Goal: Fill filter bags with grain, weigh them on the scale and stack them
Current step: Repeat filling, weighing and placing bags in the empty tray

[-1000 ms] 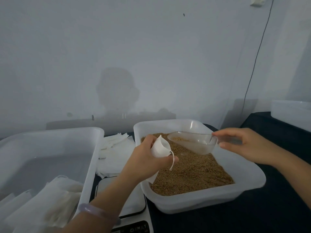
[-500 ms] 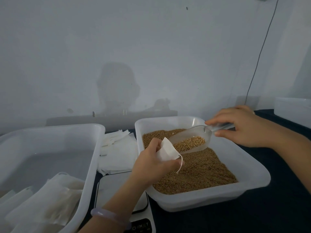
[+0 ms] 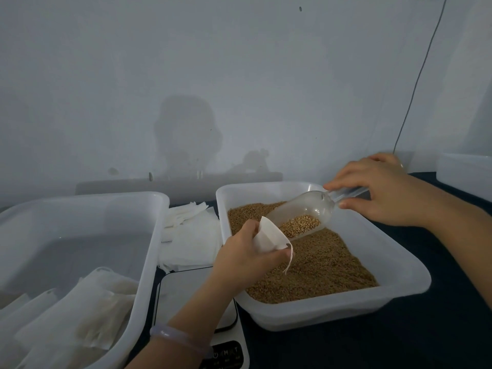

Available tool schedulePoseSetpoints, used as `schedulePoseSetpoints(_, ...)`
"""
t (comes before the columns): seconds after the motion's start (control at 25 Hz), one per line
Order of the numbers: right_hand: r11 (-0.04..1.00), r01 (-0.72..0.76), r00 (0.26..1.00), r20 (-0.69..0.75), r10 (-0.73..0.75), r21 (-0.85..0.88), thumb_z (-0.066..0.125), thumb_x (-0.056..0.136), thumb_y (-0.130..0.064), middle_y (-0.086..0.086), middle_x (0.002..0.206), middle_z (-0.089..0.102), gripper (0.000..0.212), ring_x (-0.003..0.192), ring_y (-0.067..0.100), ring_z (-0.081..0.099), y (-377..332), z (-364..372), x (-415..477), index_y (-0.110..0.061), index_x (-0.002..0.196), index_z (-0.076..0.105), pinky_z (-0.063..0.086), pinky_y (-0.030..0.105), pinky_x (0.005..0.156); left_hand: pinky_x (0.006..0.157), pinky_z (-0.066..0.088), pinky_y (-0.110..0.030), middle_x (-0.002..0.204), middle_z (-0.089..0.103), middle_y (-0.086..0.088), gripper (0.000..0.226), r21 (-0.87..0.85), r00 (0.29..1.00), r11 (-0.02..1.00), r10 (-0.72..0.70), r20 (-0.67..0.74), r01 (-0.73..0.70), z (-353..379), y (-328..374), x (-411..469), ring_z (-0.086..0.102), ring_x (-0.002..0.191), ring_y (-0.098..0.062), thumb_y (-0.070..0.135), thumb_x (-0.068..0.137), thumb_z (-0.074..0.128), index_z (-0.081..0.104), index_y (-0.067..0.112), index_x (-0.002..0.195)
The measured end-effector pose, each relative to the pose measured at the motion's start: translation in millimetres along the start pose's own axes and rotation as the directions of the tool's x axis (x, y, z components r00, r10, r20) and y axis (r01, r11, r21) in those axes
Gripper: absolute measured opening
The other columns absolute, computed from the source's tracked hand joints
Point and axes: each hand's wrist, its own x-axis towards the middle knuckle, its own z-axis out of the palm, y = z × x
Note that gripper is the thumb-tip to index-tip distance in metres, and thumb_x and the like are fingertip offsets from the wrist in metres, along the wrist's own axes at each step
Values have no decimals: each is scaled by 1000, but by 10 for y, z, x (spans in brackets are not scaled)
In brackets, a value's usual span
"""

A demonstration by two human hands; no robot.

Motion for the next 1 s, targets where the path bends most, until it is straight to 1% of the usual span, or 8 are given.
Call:
schedulePoseSetpoints(0.12,1000,20,999,-27,-20,-23,64,86,-32,-22,105,49,32,103,1,41,-21,-14,20,-37,118,61,3,25,108,74,56,-38,90,59,15,56,4,1000,1000,2,-22,-2,8,-13,-2,61,83,-10,61,60,71,48,32,102)
schedulePoseSetpoints(0.24,997,45,994,-94,-50,-54,68,83,-27,-13,108,58,32,107,11,49,-70,-27,17,-32,115,65,3,31,110,70,56,-34,89,59,15,57,-10,999,1000,11,-41,-12,10,-28,-3,60,82,-7,57,58,74,47,34,102)
schedulePoseSetpoints(0.44,989,108,969,-210,-127,-100,76,76,-16,0,102,66,31,99,25,58,-100,-19,18,-21,106,72,7,37,106,57,50,-17,84,56,18,46,-58,995,997,46,-89,-51,8,-50,-11,57,75,3,47,64,76,38,48,88)
schedulePoseSetpoints(0.6,986,131,952,-266,-153,-100,80,71,-14,0,99,67,31,96,26,60,-100,-1,19,-19,102,73,10,39,105,61,55,-23,87,62,15,46,-161,992,986,27,-127,-48,7,-60,-15,61,76,-1,42,63,75,50,37,100)
schedulePoseSetpoints(0.72,985,153,944,-282,-171,-83,81,70,-15,-4,99,66,32,95,19,56,-91,30,31,-22,100,74,13,33,98,65,57,-30,87,64,14,45,-226,988,973,18,-153,-53,9,-51,-21,63,77,-4,45,59,69,52,33,100)
schedulePoseSetpoints(0.84,997,70,970,-236,-60,34,76,75,-22,-13,104,61,32,97,8,48,29,81,42,-31,105,70,16,24,89,64,56,-32,86,65,10,39,-280,990,959,5,-144,-46,-3,-48,-13,64,78,-10,41,63,70,53,31,97)
schedulePoseSetpoints(0.92,985,-102,983,-137,121,138,75,77,-25,-10,107,63,35,96,9,51,134,191,7,-32,109,66,29,26,87,58,51,-22,85,63,10,33,-328,990,944,-7,-139,-39,-31,-49,16,63,75,-5,28,70,74,53,31,95)
schedulePoseSetpoints(1.0,960,-248,969,17,248,132,74,78,-21,-6,107,64,34,92,9,55,175,434,-41,-28,110,62,40,25,80,53,46,-14,84,62,9,30,-372,989,926,-2,-149,-54,-69,-33,55,60,68,2,18,75,73,53,30,94)
